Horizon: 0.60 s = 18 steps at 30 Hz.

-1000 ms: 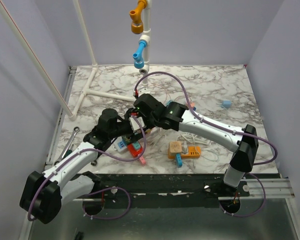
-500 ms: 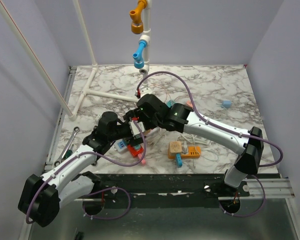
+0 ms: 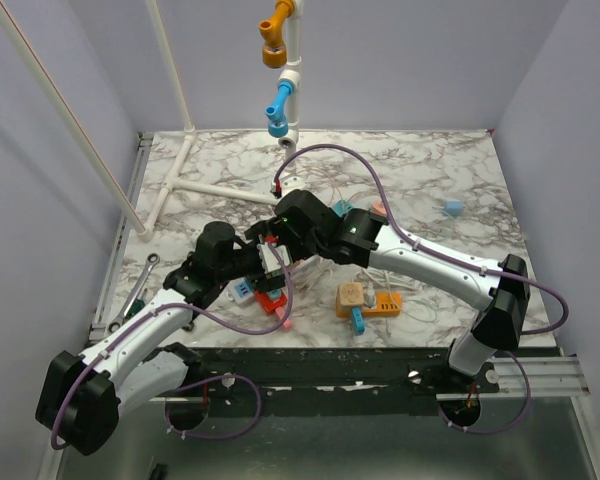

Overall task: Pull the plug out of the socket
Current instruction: Pick up the plug from the center of the board.

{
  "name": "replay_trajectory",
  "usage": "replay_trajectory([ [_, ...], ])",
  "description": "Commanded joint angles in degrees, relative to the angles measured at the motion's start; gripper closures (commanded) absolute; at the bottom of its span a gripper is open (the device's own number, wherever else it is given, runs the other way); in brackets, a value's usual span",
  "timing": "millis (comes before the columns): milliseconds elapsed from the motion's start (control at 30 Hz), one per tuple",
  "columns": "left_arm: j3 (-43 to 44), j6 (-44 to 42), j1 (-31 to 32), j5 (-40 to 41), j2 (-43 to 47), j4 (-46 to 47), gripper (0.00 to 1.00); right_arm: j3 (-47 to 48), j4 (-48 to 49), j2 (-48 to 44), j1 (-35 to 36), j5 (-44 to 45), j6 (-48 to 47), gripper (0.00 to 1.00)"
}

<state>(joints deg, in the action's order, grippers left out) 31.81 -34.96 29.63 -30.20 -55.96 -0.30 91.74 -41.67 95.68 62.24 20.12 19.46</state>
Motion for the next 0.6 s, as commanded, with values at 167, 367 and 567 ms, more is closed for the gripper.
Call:
replay_trajectory([
  [167, -0.9, 3.1, -1.6, 4.5, 0.3, -2.0, 0.04, -0.4, 5.5, -5.1, 1.1, -1.7, 0.5, 0.99],
  [367, 1.7, 5.7, -4.0, 1.8, 0.9, -5.9, 0.02, 4.2, 2.7, -5.5, 1.1, 2.2, -1.5, 0.99],
  [567, 4.8, 10.9, -5.3, -0.2, 4.5, -8.0, 0.02, 6.9, 0.3, -8.6, 1.1, 4.9, -2.2, 0.99],
])
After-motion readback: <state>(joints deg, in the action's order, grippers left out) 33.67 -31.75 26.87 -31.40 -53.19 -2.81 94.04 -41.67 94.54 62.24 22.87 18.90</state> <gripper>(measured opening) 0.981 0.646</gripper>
